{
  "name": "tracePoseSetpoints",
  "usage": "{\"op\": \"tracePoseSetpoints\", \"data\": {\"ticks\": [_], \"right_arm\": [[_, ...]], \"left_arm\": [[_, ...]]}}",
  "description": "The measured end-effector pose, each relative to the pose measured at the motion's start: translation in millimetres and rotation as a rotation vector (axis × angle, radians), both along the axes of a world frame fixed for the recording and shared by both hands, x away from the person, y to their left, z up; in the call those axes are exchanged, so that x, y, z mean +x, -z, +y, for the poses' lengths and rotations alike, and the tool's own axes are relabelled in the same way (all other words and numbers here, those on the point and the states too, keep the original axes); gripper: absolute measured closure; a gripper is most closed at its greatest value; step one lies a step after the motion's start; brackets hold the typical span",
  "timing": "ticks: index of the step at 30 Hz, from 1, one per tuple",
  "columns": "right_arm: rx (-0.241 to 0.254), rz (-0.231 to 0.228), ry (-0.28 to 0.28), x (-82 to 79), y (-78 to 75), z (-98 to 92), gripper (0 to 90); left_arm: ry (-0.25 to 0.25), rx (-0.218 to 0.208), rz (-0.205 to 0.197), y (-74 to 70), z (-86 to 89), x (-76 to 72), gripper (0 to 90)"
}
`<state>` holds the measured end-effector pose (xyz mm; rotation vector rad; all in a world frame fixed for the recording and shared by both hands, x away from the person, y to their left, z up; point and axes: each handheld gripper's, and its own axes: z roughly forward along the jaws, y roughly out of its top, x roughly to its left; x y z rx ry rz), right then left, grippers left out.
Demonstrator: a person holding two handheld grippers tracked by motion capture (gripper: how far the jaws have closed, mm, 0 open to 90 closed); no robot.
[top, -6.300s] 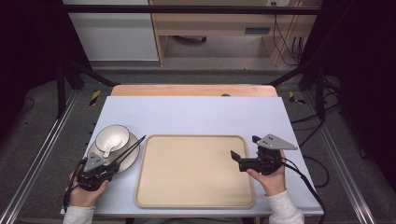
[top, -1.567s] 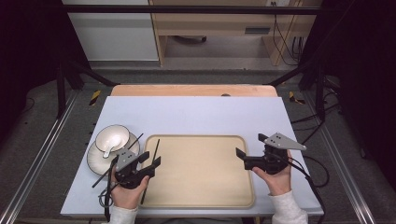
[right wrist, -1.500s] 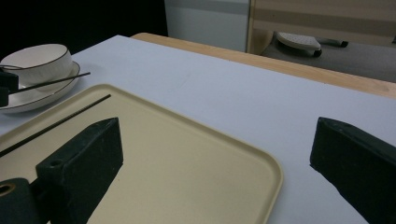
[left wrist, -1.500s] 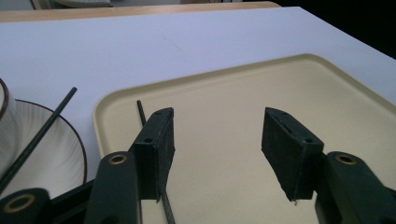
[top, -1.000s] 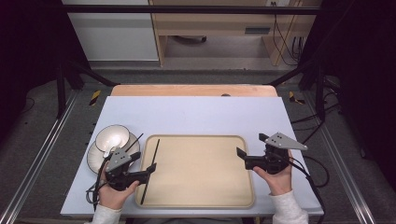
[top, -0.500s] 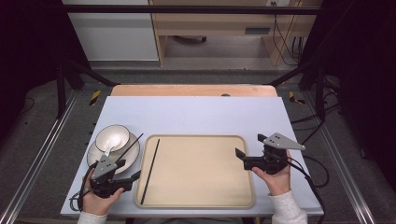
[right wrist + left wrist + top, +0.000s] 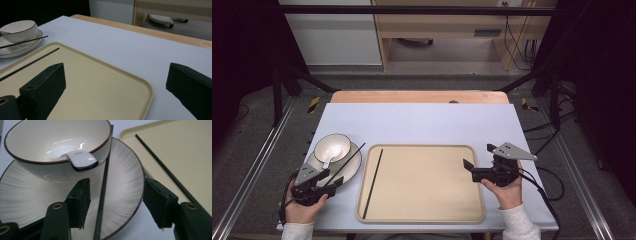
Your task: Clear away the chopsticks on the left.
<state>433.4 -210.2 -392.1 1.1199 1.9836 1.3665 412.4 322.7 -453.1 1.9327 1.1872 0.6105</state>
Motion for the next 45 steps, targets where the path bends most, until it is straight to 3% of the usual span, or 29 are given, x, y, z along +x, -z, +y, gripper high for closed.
{"op": "tracePoseSetpoints", "data": {"ticks": [6,16,19,32,45], "right_arm": [[-0.005,0.002,0.001,0.9,1.2,1.0,2.8],[-0.009,0.006,0.0,1.2,1.8,1.5,2.8],[-0.011,0.005,-0.001,1.7,2.4,1.9,2.8],[-0.009,0.006,-0.001,1.7,2.3,1.7,2.8],[-0.009,0.007,-0.004,1.3,2.3,1.1,2.8]], "left_arm": [[-0.003,0.004,0.017,5.0,1.7,8.9,50.6],[0.011,0.082,0.047,8.2,-0.9,17.6,68.8],[0.003,0.079,0.054,9.4,-2.1,17.6,72.2],[0.011,0.097,0.077,9.5,-4.9,17.4,84.1],[0.022,0.104,0.059,4.7,-14.4,11.7,85.2]]}}
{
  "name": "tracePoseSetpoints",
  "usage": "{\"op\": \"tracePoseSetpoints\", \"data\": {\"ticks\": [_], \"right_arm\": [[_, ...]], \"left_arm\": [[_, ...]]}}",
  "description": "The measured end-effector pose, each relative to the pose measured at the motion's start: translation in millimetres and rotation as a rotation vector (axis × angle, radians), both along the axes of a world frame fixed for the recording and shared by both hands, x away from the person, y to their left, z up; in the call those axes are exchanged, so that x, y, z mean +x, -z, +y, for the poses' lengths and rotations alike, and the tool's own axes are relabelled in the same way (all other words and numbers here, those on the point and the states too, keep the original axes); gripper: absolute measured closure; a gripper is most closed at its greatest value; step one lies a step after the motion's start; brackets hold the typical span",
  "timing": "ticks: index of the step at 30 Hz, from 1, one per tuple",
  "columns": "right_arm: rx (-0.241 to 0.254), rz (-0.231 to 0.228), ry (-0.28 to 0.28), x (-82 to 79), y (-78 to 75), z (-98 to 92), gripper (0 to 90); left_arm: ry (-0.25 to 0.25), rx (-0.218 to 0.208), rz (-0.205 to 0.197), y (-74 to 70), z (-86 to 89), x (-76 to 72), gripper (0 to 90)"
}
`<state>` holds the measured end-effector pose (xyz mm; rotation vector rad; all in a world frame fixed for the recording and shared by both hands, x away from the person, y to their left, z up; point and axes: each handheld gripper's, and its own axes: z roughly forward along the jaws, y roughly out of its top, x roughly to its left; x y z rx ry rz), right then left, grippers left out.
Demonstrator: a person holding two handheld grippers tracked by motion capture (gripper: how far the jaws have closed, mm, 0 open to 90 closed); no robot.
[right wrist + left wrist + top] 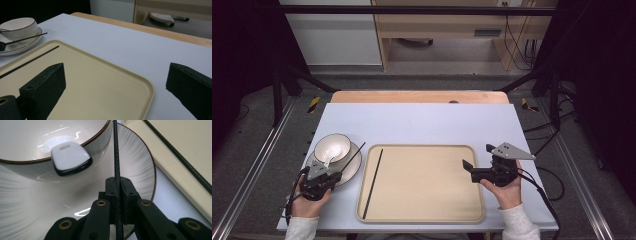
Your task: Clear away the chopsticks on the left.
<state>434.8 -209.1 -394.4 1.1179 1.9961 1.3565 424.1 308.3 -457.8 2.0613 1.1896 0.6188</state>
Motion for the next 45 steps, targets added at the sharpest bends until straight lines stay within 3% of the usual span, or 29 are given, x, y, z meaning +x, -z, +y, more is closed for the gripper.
{"op": "tracePoseSetpoints", "data": {"ticks": [15,17,25,27,33,45], "right_arm": [[0.001,0.005,0.005,0.9,1.7,-1.2,2.9],[0.004,0.004,0.006,0.7,1.4,-1.7,3.0],[0.003,-0.009,0.014,0.1,0.8,-1.6,2.8],[0.0,-0.006,0.015,0.2,1.2,-1.1,2.8],[0.004,-0.01,0.02,-0.7,0.1,-1.9,2.7],[0.001,-0.01,0.02,-0.5,0.7,-1.6,2.8]], "left_arm": [[-0.01,-0.079,-0.055,-11.6,-17.4,-12.4,85.3],[0.002,-0.072,-0.056,-13.5,-19.9,-14.3,85.3],[0.019,-0.12,-0.074,-17.4,-36.2,-19.5,85.3],[0.028,-0.113,-0.075,-19.4,-40.1,-20.7,85.3],[0.015,-0.152,-0.091,-23.1,-49.0,-24.9,85.3],[0.01,-0.17,-0.13,-28.6,-71.7,-33.0,85.3]]}}
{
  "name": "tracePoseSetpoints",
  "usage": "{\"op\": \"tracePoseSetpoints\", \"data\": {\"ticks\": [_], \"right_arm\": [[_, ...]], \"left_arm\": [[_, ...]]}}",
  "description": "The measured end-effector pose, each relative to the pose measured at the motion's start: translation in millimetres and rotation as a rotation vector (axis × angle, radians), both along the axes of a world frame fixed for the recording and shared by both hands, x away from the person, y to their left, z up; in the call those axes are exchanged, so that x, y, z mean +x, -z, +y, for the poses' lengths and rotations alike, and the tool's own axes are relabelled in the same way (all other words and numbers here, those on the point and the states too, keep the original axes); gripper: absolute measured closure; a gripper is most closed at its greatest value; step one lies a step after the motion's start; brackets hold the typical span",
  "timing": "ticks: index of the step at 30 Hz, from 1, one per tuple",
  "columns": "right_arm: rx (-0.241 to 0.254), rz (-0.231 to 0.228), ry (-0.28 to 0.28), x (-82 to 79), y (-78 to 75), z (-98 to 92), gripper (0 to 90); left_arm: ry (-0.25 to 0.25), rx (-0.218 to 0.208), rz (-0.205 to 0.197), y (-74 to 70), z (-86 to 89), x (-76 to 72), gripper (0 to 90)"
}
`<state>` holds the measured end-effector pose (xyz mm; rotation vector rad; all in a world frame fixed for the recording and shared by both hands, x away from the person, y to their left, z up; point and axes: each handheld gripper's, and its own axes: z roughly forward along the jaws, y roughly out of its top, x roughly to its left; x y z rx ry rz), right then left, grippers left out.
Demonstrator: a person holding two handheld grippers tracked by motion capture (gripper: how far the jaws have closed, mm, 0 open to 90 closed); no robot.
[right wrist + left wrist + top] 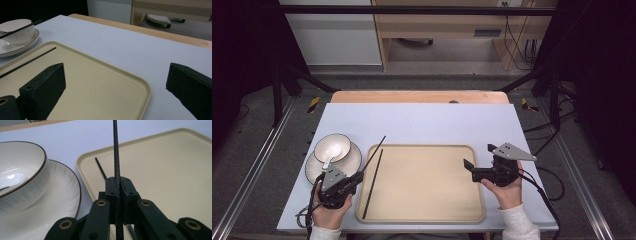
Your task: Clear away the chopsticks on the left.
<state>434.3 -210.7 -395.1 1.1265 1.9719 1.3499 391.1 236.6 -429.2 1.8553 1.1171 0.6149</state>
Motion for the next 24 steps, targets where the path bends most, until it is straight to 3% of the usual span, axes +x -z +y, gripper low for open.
{"op": "tracePoseSetpoints", "data": {"ticks": [17,18,20,24], "right_arm": [[0.015,-0.002,-0.003,-1.6,-1.7,1.1,2.9],[0.018,-0.003,-0.003,-2.0,-2.0,1.7,2.9],[0.016,-0.006,-0.007,-2.3,-2.4,2.4,3.0],[0.017,-0.004,-0.011,-2.2,-2.5,2.6,3.0]], "left_arm": [[-0.073,-0.046,-0.039,-4.6,-37.3,-2.7,85.3],[-0.199,-0.027,-0.046,-5.6,-40.5,-7.1,85.3],[-0.247,-0.003,-0.062,-6.2,-43.8,-9.0,85.3],[-0.274,-0.017,-0.072,-5.3,-49.7,-11.1,85.4]]}}
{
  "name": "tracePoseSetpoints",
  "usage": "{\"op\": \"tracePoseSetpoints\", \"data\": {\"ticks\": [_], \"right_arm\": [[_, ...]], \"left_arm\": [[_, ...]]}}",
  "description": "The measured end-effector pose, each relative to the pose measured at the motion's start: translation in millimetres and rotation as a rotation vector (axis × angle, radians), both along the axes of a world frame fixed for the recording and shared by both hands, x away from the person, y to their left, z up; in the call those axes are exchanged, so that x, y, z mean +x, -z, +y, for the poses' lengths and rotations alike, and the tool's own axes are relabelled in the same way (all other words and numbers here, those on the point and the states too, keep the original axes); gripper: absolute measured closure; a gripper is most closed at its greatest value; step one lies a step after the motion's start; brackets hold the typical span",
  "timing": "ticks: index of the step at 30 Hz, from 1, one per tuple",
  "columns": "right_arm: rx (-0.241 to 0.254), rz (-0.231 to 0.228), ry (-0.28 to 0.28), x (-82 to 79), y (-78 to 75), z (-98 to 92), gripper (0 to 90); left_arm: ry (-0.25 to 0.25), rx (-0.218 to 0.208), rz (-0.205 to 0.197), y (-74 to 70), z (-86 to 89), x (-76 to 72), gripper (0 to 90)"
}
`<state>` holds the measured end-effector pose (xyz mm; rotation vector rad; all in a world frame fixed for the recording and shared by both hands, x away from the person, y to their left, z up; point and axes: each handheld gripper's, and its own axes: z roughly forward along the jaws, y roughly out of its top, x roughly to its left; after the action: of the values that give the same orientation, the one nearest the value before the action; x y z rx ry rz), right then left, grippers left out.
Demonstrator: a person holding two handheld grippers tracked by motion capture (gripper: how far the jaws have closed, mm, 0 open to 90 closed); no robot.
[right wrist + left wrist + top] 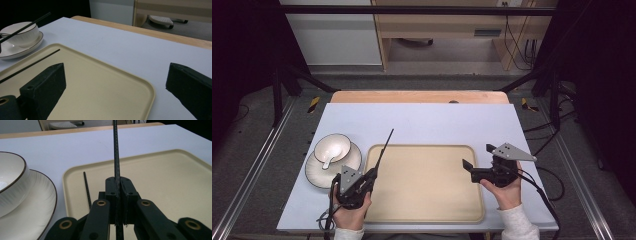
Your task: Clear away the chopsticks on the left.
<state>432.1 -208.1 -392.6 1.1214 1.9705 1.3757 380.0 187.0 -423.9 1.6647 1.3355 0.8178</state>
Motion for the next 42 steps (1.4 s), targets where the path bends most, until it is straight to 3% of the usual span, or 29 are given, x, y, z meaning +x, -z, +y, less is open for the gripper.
{"op": "tracePoseSetpoints", "data": {"ticks": [2,4,5,7,8,9,10,11,15,23,27,30,42], "right_arm": [[0.007,0.002,0.003,-0.7,-0.6,0.2,3.1],[0.01,-0.001,-0.002,-0.9,-1.2,-0.3,3.1],[0.009,-0.002,0.0,-0.8,-1.3,-0.4,3.1],[0.008,-0.003,0.0,-0.5,-1.2,-0.5,3.1],[0.007,-0.002,-0.002,-0.4,-1.1,-0.6,3.1],[0.006,-0.001,-0.001,-0.4,-1.1,-0.6,3.1],[0.007,-0.001,-0.002,-0.3,-0.9,-0.5,3.1],[0.005,-0.001,-0.003,0.0,-0.7,-0.4,3.1],[0.002,0.001,0.0,0.6,-0.3,-0.3,3.1],[-0.01,0.01,-0.004,2.1,1.9,1.5,3.0],[-0.011,0.01,-0.002,2.7,2.5,1.9,3.1],[-0.014,0.013,-0.002,2.9,3.2,2.6,3.1],[-0.019,0.014,-0.003,3.4,4.1,3.4,3.1]], "left_arm": [[0.014,-0.021,0.005,3.1,-1.9,-0.3,85.4],[-0.005,-0.015,0.002,6.9,-3.7,-1.7,85.4],[0.017,-0.034,0.007,9.3,-4.4,-1.6,85.4],[-0.009,-0.028,0.004,13.2,-4.5,-2.9,85.3],[0.113,-0.048,0.008,16.1,-2.1,0.4,85.4],[0.182,0.04,-0.003,16.5,3.8,3.2,85.4],[0.284,0.222,-0.07,13.1,13.9,11.4,85.3],[0.307,0.26,-0.073,13.6,14.6,12.6,85.4],[0.258,0.226,-0.065,19.7,10.7,9.7,85.3],[0.23,0.201,-0.028,37.2,7.6,10.0,85.4],[0.221,0.224,-0.016,41.7,11.4,11.0,85.4],[0.201,0.211,-0.007,45.2,11.8,10.8,85.4],[0.196,0.231,0.054,56.1,8.5,14.9,85.3]]}}
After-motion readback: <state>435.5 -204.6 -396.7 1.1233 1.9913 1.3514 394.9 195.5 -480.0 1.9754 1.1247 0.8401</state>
